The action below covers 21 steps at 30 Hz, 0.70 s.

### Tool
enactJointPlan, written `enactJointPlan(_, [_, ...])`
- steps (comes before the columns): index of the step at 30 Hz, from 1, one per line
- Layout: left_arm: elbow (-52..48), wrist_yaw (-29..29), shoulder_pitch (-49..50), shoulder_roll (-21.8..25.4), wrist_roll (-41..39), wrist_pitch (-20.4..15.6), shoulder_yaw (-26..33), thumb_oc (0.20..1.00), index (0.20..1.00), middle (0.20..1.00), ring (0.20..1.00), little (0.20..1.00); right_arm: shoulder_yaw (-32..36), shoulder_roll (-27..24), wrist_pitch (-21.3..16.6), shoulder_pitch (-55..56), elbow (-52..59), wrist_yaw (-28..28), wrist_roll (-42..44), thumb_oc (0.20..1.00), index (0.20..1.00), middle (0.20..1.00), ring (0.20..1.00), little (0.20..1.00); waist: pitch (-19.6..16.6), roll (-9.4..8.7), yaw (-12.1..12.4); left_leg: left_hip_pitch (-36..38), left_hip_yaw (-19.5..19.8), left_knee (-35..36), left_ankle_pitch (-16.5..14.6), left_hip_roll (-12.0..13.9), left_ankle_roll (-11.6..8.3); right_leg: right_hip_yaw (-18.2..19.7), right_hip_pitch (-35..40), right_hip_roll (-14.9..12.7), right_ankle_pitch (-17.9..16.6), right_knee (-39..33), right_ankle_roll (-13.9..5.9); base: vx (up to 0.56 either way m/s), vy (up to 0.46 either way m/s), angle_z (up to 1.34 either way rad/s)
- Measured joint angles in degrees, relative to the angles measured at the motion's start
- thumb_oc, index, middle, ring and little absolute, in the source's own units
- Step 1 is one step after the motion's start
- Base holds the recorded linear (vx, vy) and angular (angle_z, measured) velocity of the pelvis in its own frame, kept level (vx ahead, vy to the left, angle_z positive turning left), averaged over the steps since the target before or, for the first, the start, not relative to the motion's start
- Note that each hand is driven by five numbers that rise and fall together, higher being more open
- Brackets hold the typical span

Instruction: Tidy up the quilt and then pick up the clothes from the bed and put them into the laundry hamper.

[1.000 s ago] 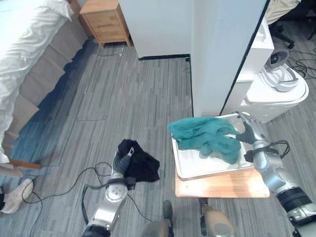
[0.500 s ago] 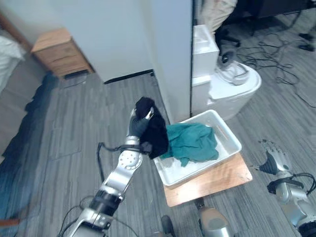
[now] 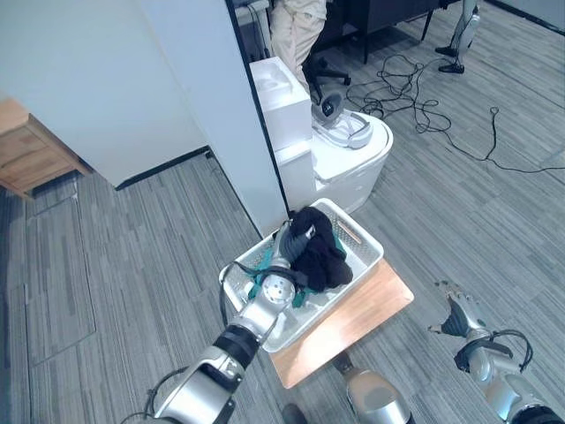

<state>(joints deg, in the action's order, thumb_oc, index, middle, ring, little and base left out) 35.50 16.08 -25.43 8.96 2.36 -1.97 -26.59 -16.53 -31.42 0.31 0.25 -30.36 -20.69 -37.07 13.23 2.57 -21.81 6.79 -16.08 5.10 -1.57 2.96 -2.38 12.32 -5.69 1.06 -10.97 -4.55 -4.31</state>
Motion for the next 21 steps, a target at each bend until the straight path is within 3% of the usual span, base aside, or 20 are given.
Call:
enactJointPlan(5, [5.91, 0.05, 0.48, -0.27, -2.39, 1.85, 1.02, 1.0, 1.0, 1.0, 1.0, 1.0, -1.0, 1.58, 1.5, -1.32, -6.75, 0.57, 2.31, 1.0, 1.0, 1.0, 1.0, 1.0, -0.05, -0.07, 0.63, -0.34, -0.24, 0.0, -0.03, -0.05, -0.01, 0.06, -0.31, -0.1, 0.0, 0.0, 0.0, 0.0, -0.004, 0.0])
enactJointPlan(10, [1.95, -0.01, 0.75, 1.5, -7.28, 1.68, 4.98, 1.0, 1.0, 1.0, 1.0, 1.0, -1.45, 2.89, 1.88, -1.08, -12.29, 1.14, 4.82, 1.0, 1.0, 1.0, 1.0, 1.0, -0.06, -0.05, 1.79, -0.7, 0.61, 0.01, -0.02, 0.03, -0.01, -0.85, -0.28, -0.3, 0.0, 0.0, 0.01, 0.02, -0.018, 0.09])
enactJointPlan(15, [-6.93, 0.23, 1.3, 8.12, -8.97, -0.99, 10.67, 1.0, 1.0, 1.0, 1.0, 1.0, 1.56, 5.15, 1.82, 1.0, -17.14, 3.17, 10.38, 1.0, 1.0, 1.0, 1.0, 1.0, -0.12, 0.02, 3.02, -0.51, 1.73, 0.0, 0.12, 0.23, -0.07, -2.58, 0.56, -0.53, 0.07, 0.0, 0.09, 0.02, -0.013, 0.14])
enactJointPlan(21, [-10.24, 1.02, 6.63, 11.54, -11.22, -4.9, 17.49, 1.0, 1.0, 1.0, 1.0, 1.0, 4.28, 7.56, 1.47, 1.35, -27.45, 4.79, 16.17, 1.0, 1.0, 1.0, 1.0, 1.0, -0.91, 0.19, 6.43, 0.3, 3.62, 0.01, -0.02, 0.26, -0.11, -4.04, 2.27, -0.8, 0.54, -0.03, 0.73, 0.0, -0.011, 0.16])
